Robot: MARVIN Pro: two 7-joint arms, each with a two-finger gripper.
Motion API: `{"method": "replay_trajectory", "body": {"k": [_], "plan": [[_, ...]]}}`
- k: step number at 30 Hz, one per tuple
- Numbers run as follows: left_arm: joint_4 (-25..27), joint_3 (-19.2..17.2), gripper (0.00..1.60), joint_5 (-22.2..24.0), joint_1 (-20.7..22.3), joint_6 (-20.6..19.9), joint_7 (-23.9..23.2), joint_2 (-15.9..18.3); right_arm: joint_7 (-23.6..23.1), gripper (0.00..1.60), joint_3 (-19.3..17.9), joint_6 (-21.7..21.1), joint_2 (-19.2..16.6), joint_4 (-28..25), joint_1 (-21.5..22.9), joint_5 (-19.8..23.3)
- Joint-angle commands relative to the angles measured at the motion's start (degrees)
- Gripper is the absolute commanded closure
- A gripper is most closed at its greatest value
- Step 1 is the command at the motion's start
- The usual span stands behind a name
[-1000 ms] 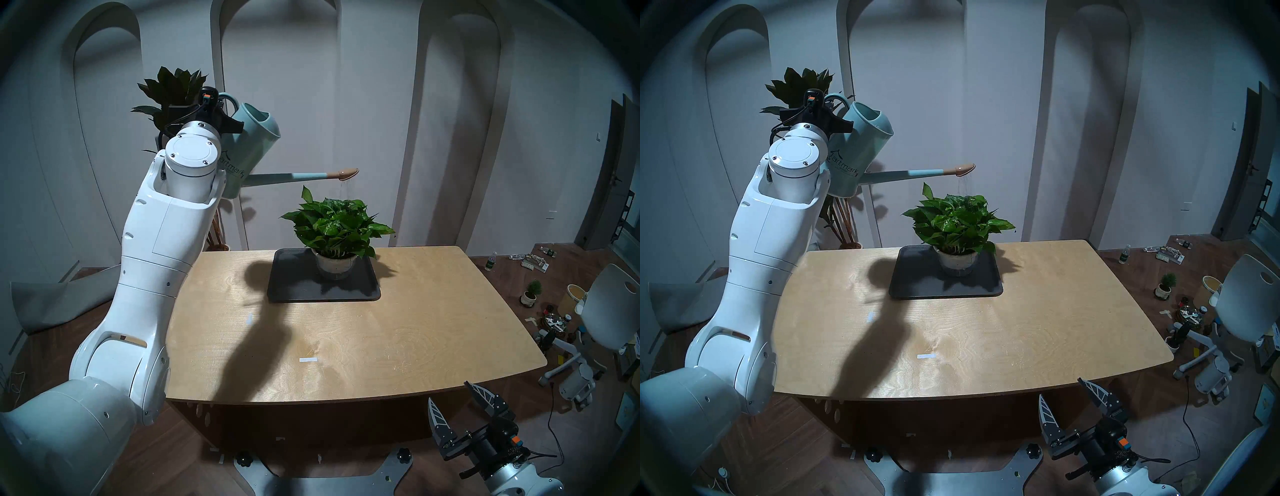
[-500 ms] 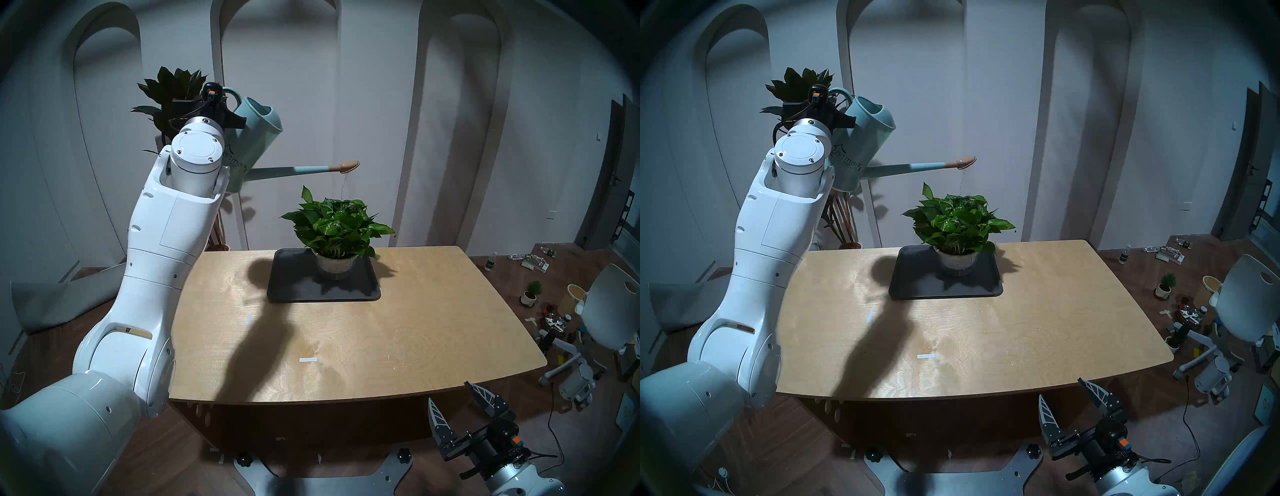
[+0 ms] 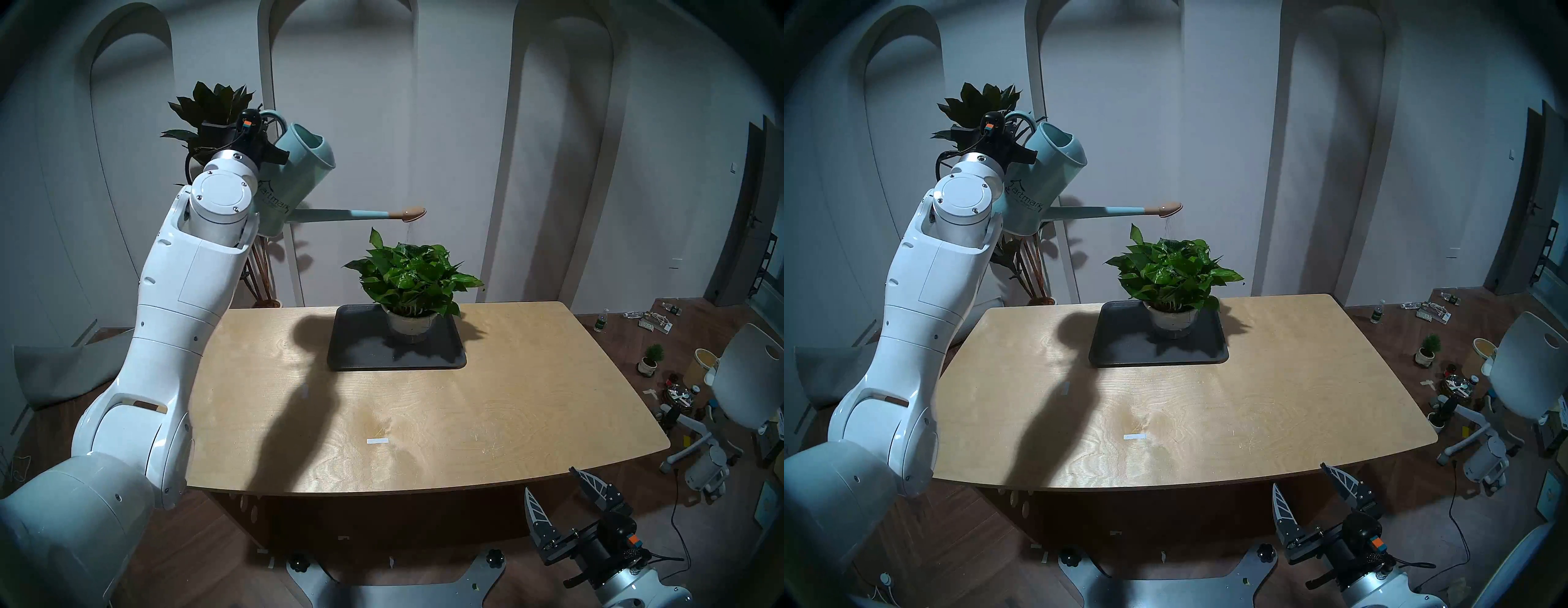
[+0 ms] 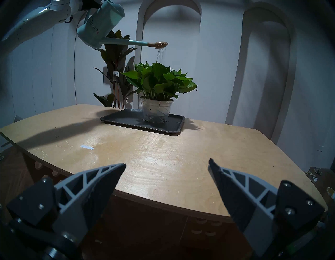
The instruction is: Pick up the watering can and pour water into the potted plant, then put the can down
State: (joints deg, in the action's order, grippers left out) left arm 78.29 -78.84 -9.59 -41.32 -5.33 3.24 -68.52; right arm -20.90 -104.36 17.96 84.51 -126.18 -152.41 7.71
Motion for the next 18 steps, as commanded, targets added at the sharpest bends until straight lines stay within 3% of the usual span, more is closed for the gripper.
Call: {"method": "replay_trajectory", "body": {"k": [1, 9, 18], "plan": [[5.7, -1.9, 1.60, 0.9, 1.7, 4.6, -0.7, 2.0, 0.1, 0.00, 0.0, 0.3, 0.1, -1.3, 0.0, 0.0], [9.6, -3.1, 1.60, 2.1, -1.0, 7.1, -3.0, 3.5, 0.1, 0.00, 0.0, 0.3, 0.1, -1.3, 0.0, 0.0], [14.3, -5.4, 1.60, 4.1, -5.3, 7.0, -5.5, 5.6, 0.2, 0.00, 0.0, 0.2, 0.2, -1.4, -0.1, 0.0]]}}
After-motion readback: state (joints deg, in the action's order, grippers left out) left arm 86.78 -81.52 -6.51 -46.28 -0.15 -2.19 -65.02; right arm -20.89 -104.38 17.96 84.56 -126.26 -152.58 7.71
